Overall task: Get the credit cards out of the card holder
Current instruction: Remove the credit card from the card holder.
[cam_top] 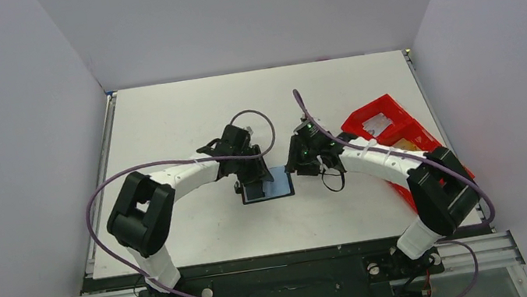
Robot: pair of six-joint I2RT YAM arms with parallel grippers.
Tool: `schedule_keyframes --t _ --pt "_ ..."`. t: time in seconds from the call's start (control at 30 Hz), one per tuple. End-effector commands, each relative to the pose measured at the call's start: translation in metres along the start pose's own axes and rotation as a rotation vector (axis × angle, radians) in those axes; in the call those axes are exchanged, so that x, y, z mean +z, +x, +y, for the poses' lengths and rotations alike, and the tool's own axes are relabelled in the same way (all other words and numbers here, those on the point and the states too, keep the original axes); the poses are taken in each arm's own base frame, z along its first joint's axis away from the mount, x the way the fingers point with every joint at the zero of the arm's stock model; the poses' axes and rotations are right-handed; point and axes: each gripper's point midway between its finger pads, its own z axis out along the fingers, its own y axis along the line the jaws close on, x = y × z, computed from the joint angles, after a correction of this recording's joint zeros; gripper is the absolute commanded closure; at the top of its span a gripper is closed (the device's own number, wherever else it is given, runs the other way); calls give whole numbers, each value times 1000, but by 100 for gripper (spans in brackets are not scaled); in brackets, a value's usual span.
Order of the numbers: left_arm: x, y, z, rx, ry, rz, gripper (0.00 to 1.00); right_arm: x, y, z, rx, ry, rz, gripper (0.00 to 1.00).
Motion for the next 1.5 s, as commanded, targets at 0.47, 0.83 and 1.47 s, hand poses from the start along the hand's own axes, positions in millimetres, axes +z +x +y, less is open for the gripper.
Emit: schedule_keyframes --t 0.47,0.83,1.47 --pt "27 -11 -46 74 91 15 65 -34 -20 -24 26 48 -118 63" --pt "-5 -30 -58 117 85 -55 51 -36 -26 -19 16 42 -124 63" --pt "-35 -32 35 20 -89 -93 76 0 -8 71 -62 -121 -4 65"
